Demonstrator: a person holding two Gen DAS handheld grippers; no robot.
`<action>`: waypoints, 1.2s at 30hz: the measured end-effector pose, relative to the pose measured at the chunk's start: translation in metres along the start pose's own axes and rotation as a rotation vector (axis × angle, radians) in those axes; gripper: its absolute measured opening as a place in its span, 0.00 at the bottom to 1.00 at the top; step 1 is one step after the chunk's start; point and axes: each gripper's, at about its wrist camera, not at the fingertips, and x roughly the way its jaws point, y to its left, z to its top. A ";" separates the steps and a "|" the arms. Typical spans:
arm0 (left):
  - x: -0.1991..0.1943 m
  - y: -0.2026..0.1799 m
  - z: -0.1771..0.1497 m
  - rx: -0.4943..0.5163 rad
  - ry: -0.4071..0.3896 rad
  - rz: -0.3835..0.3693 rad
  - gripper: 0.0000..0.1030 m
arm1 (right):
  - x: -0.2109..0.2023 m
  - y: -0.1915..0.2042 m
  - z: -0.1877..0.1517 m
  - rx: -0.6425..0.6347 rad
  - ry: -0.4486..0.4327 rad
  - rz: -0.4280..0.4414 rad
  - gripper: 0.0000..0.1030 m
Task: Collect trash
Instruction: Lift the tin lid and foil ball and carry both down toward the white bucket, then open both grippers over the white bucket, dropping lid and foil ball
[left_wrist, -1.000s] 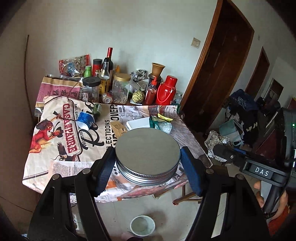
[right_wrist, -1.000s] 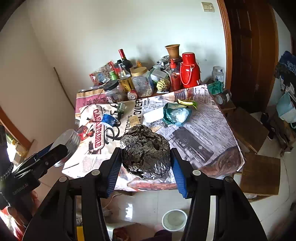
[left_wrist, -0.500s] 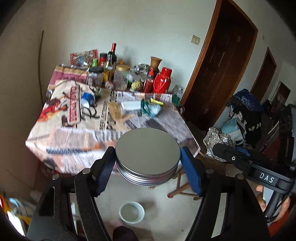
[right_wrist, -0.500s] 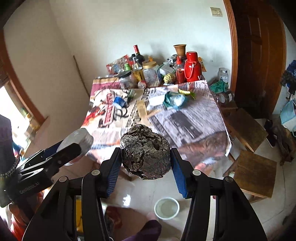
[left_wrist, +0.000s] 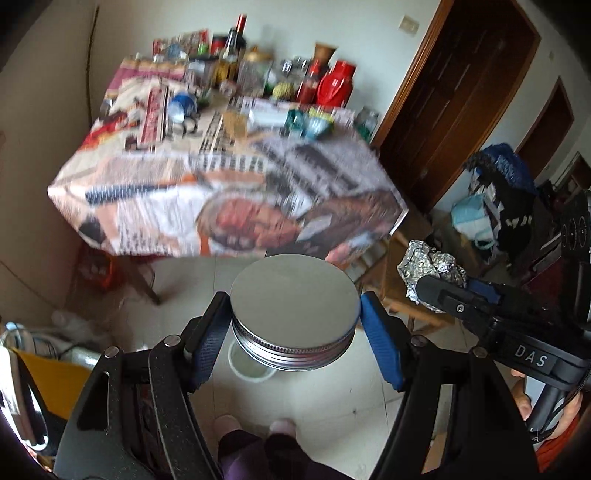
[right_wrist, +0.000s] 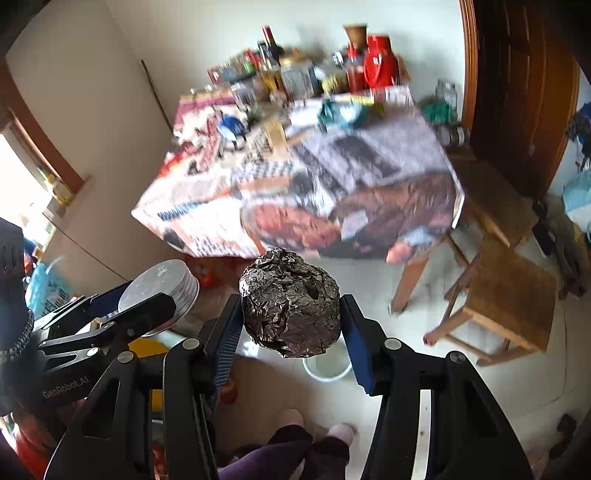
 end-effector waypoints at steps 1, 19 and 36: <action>0.012 0.005 -0.005 -0.005 0.026 0.004 0.68 | 0.011 -0.002 -0.005 0.009 0.019 -0.005 0.48; 0.240 0.113 -0.093 -0.047 0.257 0.025 0.68 | 0.248 -0.069 -0.091 0.151 0.234 -0.064 0.48; 0.376 0.148 -0.167 -0.051 0.422 0.038 0.68 | 0.357 -0.092 -0.142 0.145 0.374 -0.015 0.65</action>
